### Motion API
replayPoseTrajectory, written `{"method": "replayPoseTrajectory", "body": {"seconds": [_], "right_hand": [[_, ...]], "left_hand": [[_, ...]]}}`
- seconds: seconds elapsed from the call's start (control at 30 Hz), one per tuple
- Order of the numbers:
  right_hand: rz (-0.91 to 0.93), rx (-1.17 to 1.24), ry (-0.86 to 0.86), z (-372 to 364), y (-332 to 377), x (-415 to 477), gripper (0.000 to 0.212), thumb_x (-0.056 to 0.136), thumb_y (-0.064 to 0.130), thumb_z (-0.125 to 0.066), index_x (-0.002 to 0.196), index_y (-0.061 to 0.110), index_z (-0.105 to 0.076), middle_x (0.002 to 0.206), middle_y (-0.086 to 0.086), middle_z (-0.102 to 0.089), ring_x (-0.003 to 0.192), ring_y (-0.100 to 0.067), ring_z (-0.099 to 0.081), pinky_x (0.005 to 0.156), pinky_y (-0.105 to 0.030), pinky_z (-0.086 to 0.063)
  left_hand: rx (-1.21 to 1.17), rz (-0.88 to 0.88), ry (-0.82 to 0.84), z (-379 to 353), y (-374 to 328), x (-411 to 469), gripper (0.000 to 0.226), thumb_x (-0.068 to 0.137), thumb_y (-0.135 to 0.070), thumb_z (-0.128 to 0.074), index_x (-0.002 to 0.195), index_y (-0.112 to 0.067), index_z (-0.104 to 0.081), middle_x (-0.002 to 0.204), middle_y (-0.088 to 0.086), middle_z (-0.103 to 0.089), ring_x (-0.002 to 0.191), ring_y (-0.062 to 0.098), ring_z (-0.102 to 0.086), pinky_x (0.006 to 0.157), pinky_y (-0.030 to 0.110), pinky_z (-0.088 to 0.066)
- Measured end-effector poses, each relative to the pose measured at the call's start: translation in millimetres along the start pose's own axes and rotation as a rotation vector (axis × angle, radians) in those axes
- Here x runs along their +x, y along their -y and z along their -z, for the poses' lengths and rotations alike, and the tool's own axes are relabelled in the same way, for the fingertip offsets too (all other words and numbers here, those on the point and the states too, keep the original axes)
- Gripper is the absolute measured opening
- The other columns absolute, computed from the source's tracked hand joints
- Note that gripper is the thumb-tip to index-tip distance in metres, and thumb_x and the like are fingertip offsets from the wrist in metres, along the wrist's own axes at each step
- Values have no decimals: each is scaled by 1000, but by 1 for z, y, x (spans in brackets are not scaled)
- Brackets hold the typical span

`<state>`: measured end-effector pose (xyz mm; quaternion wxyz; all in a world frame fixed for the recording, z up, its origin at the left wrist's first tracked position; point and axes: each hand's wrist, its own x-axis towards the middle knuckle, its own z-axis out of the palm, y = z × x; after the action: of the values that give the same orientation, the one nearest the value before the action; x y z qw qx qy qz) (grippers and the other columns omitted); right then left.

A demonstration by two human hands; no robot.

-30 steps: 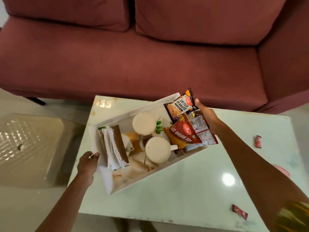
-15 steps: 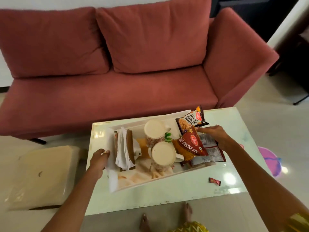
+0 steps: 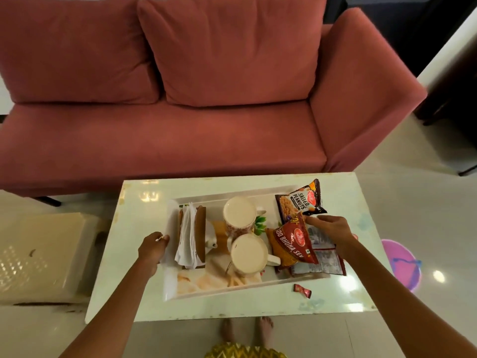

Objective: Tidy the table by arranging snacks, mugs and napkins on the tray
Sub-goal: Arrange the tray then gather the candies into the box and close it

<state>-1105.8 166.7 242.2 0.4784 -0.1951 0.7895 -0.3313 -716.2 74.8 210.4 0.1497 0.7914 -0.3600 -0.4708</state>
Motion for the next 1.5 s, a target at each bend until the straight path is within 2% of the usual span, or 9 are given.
{"method": "replayPoseTrajectory", "body": {"seconds": [0.13, 0.27, 0.5, 0.63, 0.8, 1.03, 1.17, 1.37, 1.5], "right_hand": [[-48, 31, -30, -15, -28, 36, 59, 67, 37, -79, 112, 2, -62, 104, -20, -68, 92, -37, -65, 82, -46, -54], [-85, 32, -71, -36, -55, 73, 68, 68, 37, -78, 122, 2, -55, 118, -21, -63, 102, -37, -60, 91, -50, -50], [-88, 5, -90, -61, -100, 162, 69, 66, 39, -79, 121, 3, -57, 118, -17, -64, 103, -31, -61, 84, -36, -49], [-84, -32, -100, -68, -115, 192, 62, 67, 39, -78, 116, 5, -60, 109, -14, -67, 95, -29, -64, 81, -38, -52], [-98, -31, -120, -78, -124, 201, 37, 67, 38, -78, 94, 16, -66, 81, -1, -64, 75, -21, -62, 68, -31, -49], [-153, 28, -99, -79, -128, 209, 23, 67, 35, -79, 81, 21, -66, 77, -3, -69, 73, -25, -66, 71, -35, -54], [-162, 65, -87, -80, -129, 213, 27, 67, 35, -78, 86, 19, -69, 76, -2, -70, 68, -22, -67, 59, -29, -51], [-153, 81, -80, -79, -132, 214, 35, 68, 32, -78, 96, 14, -68, 85, -7, -71, 76, -27, -68, 73, -39, -55], [-147, 73, -68, -78, -131, 213, 31, 69, 32, -78, 92, 16, -67, 93, -12, -71, 84, -32, -68, 83, -46, -54]], "left_hand": [[127, -49, -35, -24, 4, 26, 41, 94, -21, -47, 131, -3, -46, 139, 20, -45, 126, 39, -43, 105, 49, -38], [194, -48, -56, -49, 15, 64, 39, 94, -21, -48, 129, -3, -48, 137, 21, -47, 124, 40, -43, 103, 47, -38], [244, -47, -61, -110, 47, 135, 39, 94, -20, -47, 128, -1, -48, 137, 23, -47, 124, 40, -43, 102, 48, -39], [240, -30, -67, -133, 58, 159, 40, 94, -22, -48, 129, -3, -48, 138, 21, -47, 124, 39, -44, 102, 48, -40], [256, -16, -75, -141, 58, 174, 42, 93, -23, -49, 130, -4, -47, 138, 22, -48, 125, 40, -44, 104, 48, -39], [249, 9, -73, -148, 63, 179, 42, 93, -23, -49, 130, -4, -47, 138, 22, -48, 125, 40, -43, 105, 47, -37], [240, 30, -85, -153, 66, 181, 41, 93, -23, -49, 130, -5, -47, 136, 22, -49, 122, 41, -45, 104, 47, -38], [255, 5, -79, -156, 67, 186, 40, 94, -24, -48, 128, -4, -48, 134, 22, -50, 122, 40, -45, 102, 45, -37], [234, 15, -95, -159, 69, 187, 41, 93, -24, -49, 129, -4, -48, 135, 22, -50, 123, 40, -45, 105, 46, -37]]}}
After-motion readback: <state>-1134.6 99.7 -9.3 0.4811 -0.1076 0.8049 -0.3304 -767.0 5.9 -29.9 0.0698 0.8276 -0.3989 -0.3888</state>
